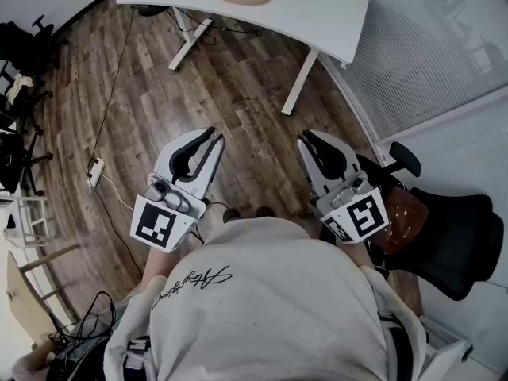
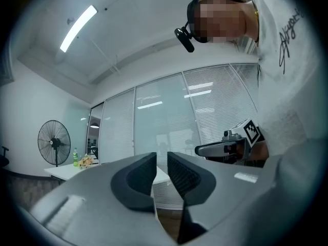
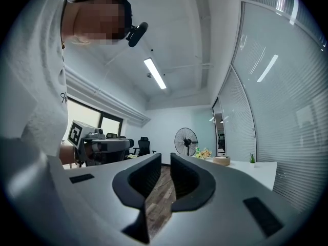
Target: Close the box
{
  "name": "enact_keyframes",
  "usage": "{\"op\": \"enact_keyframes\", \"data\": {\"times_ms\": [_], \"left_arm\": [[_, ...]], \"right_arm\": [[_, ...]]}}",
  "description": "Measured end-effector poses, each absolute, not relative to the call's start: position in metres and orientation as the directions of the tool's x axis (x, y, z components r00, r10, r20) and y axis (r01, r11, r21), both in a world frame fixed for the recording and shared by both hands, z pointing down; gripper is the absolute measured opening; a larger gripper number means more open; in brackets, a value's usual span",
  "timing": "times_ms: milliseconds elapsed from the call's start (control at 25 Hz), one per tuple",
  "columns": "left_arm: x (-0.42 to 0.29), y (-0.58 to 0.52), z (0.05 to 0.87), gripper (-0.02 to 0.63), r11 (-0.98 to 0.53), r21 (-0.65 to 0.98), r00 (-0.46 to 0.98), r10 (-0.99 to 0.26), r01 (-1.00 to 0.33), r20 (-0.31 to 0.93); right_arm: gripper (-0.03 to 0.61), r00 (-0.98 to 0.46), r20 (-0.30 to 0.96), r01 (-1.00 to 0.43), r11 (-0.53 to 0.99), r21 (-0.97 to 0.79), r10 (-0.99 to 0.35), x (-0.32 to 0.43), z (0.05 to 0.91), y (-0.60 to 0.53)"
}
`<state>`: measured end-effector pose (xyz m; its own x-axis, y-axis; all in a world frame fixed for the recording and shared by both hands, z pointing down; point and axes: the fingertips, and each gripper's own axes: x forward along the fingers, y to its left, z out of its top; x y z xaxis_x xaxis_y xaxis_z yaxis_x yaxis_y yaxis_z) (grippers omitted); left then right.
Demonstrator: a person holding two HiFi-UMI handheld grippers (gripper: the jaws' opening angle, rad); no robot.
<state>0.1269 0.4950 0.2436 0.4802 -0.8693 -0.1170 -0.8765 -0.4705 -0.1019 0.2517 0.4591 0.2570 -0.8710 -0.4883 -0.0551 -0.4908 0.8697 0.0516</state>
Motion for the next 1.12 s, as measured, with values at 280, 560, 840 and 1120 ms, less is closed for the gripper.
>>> {"op": "enact_keyframes", "data": {"times_ms": [280,560,840,1120], "left_arm": [[0.114,0.494,0.25,0.267,-0.447,-0.105,0.457,-0.885,-0.888,-0.094],[0.104,0.492,0.251,0.419,-0.435,-0.069,0.44,-0.893,-0.898,-0.092],[0.094,0.494,0.251,0.442,-0.444,-0.053,0.447,-0.889,-0.895,-0.103],[0.079,0.5,0.255,0.446,-0.452,-0.014,0.451,-0.885,-0.892,-0.117]], "right_arm": [[0.254,-0.868,-0.049,-0.496,0.869,0.002,-0.495,0.248,0.259,0.454],[0.416,-0.865,-0.08,-0.489,0.868,-0.086,-0.495,0.245,0.262,0.453],[0.499,-0.857,-0.063,-0.507,0.859,-0.073,-0.511,0.236,0.267,0.452],[0.499,-0.851,-0.072,-0.503,0.847,-0.173,-0.521,0.223,0.275,0.454]]}}
